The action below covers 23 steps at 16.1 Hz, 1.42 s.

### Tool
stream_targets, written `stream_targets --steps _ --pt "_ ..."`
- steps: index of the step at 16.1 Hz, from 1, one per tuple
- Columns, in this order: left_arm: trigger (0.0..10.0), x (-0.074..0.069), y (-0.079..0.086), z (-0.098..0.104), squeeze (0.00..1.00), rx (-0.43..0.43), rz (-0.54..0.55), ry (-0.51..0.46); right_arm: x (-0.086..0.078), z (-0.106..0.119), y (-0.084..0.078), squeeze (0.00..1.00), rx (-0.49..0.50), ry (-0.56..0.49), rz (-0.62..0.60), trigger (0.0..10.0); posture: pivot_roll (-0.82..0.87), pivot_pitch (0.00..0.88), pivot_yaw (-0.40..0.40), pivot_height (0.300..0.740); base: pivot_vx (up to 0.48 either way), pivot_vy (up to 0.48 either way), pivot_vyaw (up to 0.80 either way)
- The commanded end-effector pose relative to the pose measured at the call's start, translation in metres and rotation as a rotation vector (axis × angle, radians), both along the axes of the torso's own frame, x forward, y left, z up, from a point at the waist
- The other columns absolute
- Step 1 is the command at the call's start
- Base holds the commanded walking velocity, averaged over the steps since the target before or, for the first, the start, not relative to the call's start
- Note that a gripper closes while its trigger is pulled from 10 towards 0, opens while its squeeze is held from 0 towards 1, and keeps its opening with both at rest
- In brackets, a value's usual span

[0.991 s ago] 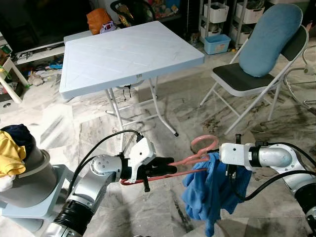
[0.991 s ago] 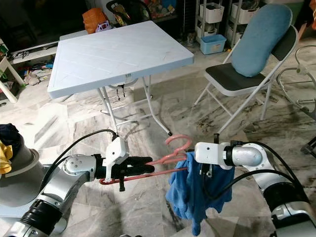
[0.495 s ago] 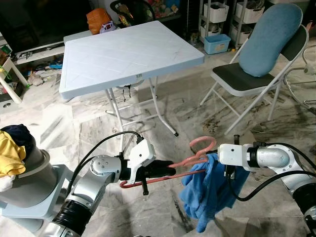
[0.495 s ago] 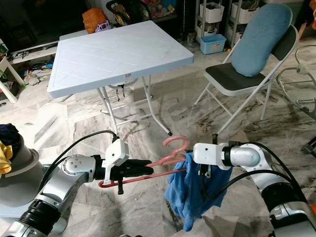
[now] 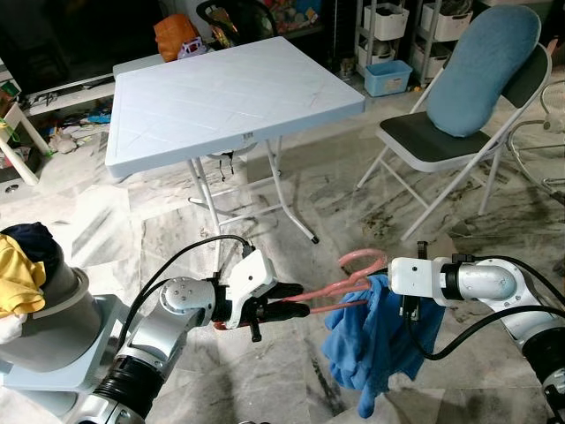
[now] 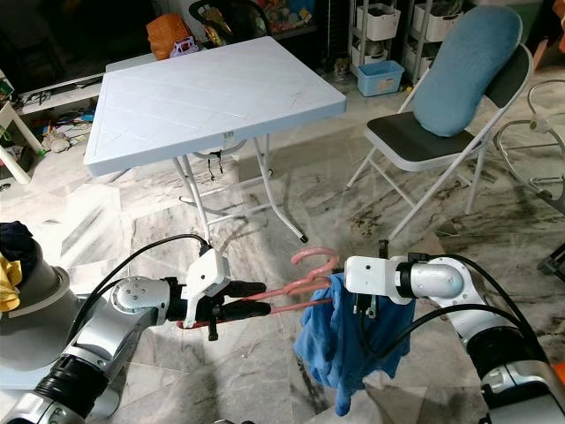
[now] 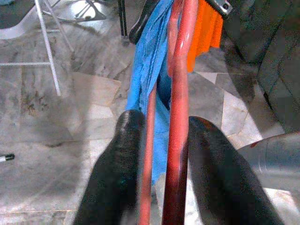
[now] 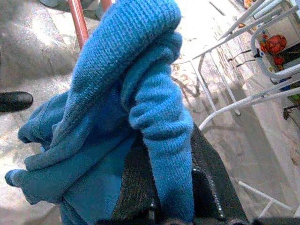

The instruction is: Hang hanger

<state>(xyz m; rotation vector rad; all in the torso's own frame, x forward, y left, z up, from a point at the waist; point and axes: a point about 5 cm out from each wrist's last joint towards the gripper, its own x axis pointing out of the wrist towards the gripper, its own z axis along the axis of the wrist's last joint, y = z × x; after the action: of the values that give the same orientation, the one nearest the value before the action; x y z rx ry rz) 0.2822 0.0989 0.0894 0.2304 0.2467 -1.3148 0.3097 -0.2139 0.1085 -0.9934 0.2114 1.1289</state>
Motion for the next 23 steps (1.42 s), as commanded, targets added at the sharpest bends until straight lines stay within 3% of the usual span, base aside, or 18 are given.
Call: stream_targets --steps 1,2,4,12,15,16,17,18,20,23 --pt "10.0 0.004 0.006 0.000 0.96 0.047 0.007 -0.011 0.005 0.011 0.007 0.00 0.034 -0.056 0.020 10.0 -0.15 0.000 0.133 0.740 0.000 0.000 0.00" --pt "2.5 0.001 0.006 -0.002 0.00 0.059 -0.028 0.010 0.005 0.011 0.008 0.00 0.035 -0.056 0.021 10.0 -0.15 0.000 0.134 0.740 0.000 0.000 0.00" --pt "0.0 0.001 0.005 -0.003 0.00 0.057 -0.021 0.007 0.005 0.011 0.008 0.00 0.036 -0.057 0.020 10.0 -0.15 0.000 0.134 0.740 0.000 0.000 0.00" --pt "0.0 0.003 0.006 -0.003 0.00 0.058 -0.018 0.006 0.006 0.012 0.011 0.00 0.039 -0.064 0.023 10.0 -0.14 0.000 0.134 0.740 0.000 0.000 0.00" --pt "0.0 0.009 0.011 -0.006 0.00 0.047 0.060 -0.015 0.011 0.016 0.012 0.00 0.060 -0.103 0.010 10.0 -0.14 0.000 0.134 0.740 0.000 0.000 0.00" --pt "0.0 0.013 0.015 -0.008 0.00 0.035 0.115 -0.023 0.013 0.017 0.013 0.11 0.081 -0.063 -0.004 10.0 -0.14 0.000 0.136 0.740 0.000 0.000 0.00" --pt "0.0 0.014 0.016 -0.009 0.00 0.024 0.138 -0.025 0.016 0.019 0.014 1.00 0.110 -0.033 -0.032 10.0 -0.14 0.000 0.136 0.740 0.000 0.000 0.00" --pt "0.0 0.015 0.019 -0.009 0.00 0.016 0.168 -0.034 0.020 0.021 0.014 1.00 0.136 -0.021 -0.063 10.0 -0.14 0.000 0.136 0.740 0.000 0.000 0.00" --pt "0.0 0.017 0.025 -0.010 0.00 0.011 0.235 -0.065 0.031 0.032 0.014 1.00 0.142 -0.124 -0.115 10.0 -0.14 0.000 0.134 0.740 0.000 0.000 0.00" --pt "0.0 0.017 0.030 -0.012 0.00 -0.014 0.288 -0.077 0.040 0.040 0.015 1.00 0.159 -0.183 -0.161 10.0 -0.14 0.000 0.126 0.740 0.000 0.000 0.00"
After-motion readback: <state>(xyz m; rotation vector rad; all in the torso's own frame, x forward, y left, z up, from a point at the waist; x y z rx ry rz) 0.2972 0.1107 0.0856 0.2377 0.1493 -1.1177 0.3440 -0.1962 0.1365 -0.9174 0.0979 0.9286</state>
